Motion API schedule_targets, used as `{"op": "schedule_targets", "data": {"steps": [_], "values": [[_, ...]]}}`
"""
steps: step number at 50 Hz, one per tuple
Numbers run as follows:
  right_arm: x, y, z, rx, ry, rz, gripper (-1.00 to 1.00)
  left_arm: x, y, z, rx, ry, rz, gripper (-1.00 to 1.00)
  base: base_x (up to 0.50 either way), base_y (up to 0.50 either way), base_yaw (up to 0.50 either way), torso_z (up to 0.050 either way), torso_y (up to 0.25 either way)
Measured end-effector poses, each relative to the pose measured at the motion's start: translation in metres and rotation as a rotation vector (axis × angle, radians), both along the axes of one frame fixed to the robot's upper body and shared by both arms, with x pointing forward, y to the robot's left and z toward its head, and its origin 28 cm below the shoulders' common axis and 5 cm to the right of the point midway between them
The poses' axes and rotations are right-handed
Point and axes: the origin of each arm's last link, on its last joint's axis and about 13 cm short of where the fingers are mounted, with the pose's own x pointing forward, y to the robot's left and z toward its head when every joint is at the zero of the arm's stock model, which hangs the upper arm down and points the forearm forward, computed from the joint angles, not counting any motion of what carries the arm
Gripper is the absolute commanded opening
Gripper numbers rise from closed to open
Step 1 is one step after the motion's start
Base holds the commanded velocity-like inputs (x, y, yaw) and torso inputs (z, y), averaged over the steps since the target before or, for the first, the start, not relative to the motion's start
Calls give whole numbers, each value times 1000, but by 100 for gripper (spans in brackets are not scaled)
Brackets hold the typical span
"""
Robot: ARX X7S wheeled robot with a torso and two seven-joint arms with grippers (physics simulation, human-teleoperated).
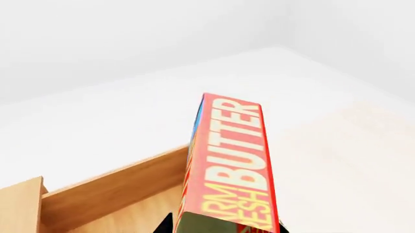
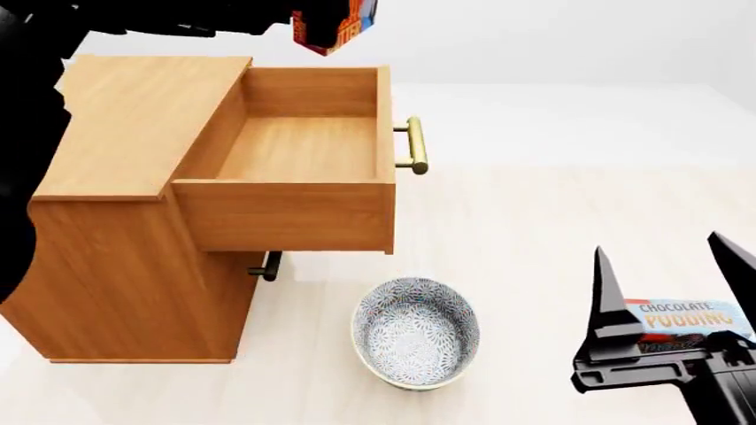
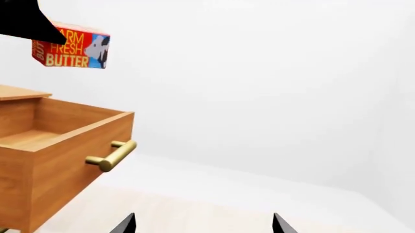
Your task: Put the butter at the back in the top drawer of the cabinet and close it.
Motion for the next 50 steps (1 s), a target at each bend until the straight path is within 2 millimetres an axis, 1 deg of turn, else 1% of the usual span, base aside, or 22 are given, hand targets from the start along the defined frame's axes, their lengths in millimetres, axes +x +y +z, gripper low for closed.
{"op": "schedule_targets", "data": {"steps": [11, 50], "values": [[-4, -1, 0, -1, -9, -11, 100, 11, -4, -19, 34, 16, 42, -100, 0, 0, 0, 1, 1], [-9, 0, 3, -4, -24, -10, 100, 22, -8, -59, 43, 86, 62, -100, 0, 0, 0, 1, 1]]}}
